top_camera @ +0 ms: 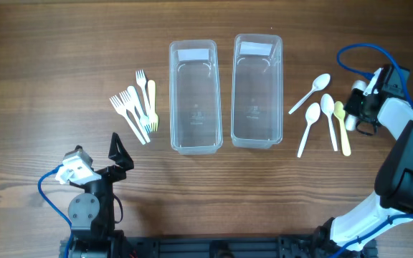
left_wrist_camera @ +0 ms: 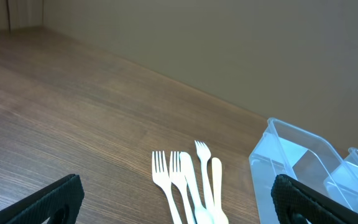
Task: Pack container
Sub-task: 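Carry the white spoon left and drop it into the right container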
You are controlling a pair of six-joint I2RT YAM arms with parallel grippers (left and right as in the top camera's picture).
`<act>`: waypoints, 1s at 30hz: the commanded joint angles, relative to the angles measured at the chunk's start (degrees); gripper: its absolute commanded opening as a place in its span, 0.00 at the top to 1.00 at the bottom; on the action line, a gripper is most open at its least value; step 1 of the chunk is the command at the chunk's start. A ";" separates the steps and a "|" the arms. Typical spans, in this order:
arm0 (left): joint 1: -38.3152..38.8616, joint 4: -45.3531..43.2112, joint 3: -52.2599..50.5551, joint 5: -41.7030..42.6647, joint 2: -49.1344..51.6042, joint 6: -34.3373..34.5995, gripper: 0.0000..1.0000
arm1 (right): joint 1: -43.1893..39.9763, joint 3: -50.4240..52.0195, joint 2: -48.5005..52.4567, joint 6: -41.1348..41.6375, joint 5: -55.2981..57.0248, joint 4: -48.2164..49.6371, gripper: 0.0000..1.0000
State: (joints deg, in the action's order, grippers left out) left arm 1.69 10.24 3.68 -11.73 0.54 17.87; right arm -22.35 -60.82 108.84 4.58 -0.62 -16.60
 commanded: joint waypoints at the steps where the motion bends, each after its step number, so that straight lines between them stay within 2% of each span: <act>1: -0.55 -0.15 -0.48 0.31 -0.15 -0.76 0.00 | -0.22 -0.57 1.88 0.07 -0.72 -0.35 0.85; 7: -0.55 -0.13 -0.48 0.31 -0.15 -0.76 0.00 | -0.22 -0.63 1.84 1.73 -0.72 -0.50 0.86; 11: -0.55 -0.13 -0.48 0.31 -0.15 -0.76 0.00 | -0.22 -1.03 0.74 2.05 -0.72 -0.52 0.91; 17: -0.55 -0.13 -0.48 0.31 -0.15 -0.74 0.00 | -0.22 -1.25 -4.87 2.38 -0.70 0.24 0.93; 22: -0.55 -0.13 -0.48 0.31 -0.15 -0.76 0.00 | -0.22 -1.25 -11.65 8.07 -1.68 -0.90 0.96; 25: -0.55 -0.13 -0.48 0.31 -0.15 -0.76 0.00 | -0.22 -1.25 -16.37 8.09 -10.54 -1.27 0.96; 30: -0.55 -0.13 -0.48 0.31 -0.15 -0.76 0.00 | 2.49 -1.22 -26.21 8.04 -35.34 -1.53 0.96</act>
State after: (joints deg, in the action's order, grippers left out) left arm 1.69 10.24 3.68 -11.73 0.54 17.87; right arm -22.15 -60.93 88.31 11.60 -17.10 -17.98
